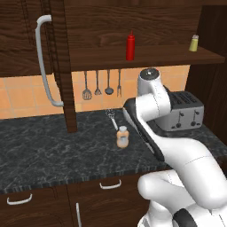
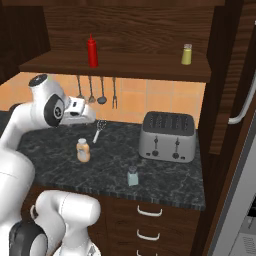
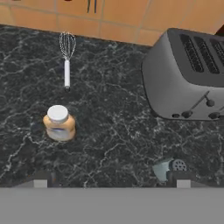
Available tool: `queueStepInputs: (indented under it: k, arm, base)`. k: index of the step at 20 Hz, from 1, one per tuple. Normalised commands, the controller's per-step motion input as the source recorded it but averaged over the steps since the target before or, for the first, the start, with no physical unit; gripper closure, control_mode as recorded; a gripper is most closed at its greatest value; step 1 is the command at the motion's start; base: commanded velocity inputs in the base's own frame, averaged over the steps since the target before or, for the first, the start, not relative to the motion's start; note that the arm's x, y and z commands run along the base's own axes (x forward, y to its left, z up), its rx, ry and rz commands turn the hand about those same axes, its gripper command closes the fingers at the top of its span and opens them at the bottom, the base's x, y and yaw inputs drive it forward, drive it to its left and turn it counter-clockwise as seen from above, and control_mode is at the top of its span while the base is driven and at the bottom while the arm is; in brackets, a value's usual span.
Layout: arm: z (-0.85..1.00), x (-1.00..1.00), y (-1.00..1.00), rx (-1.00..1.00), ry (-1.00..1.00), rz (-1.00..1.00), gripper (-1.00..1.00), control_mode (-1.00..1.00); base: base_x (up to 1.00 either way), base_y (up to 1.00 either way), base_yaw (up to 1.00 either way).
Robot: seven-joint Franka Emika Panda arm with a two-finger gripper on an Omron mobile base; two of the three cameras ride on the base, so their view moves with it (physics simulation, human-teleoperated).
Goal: Put the shaker and condiment bottle from the counter next to their counterparts in the cabinet.
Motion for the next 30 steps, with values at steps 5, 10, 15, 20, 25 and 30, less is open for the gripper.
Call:
queueStepInputs:
  k: [5,10,15,20,25,30]
  arm:
    - [-0.22,-0.01,0.44,-0.24,-0.3,-0.08,-1.0,-1.0]
    - [-0.29,0.0,0.38,-0.24,-0.3,-0.05,-1.0,-1.0]
    - [-0.31,-0.01,0.41,-0.26,-0.28,-0.08,-1.0,-1.0]
    - [-0.07,-0.04,0.58,-0.19,-0.32,-0.22,-1.0,-1.0]
    - [-0.16,-0.04,0.3,-0.03,-0.36,-0.28,-1.0,-1.0]
    - [-0.06,-0.02,0.17,0.0,-0.29,-0.24,-1.0,-1.0]
  base:
    - [0.0,0.0,0.0]
    - [0.0,0.0,0.0]
    - [0.0,0.0,0.0]
    - [0.0,0.0,0.0]
    - [0.0,0.0,0.0]
    - [0.0,0.0,0.0]
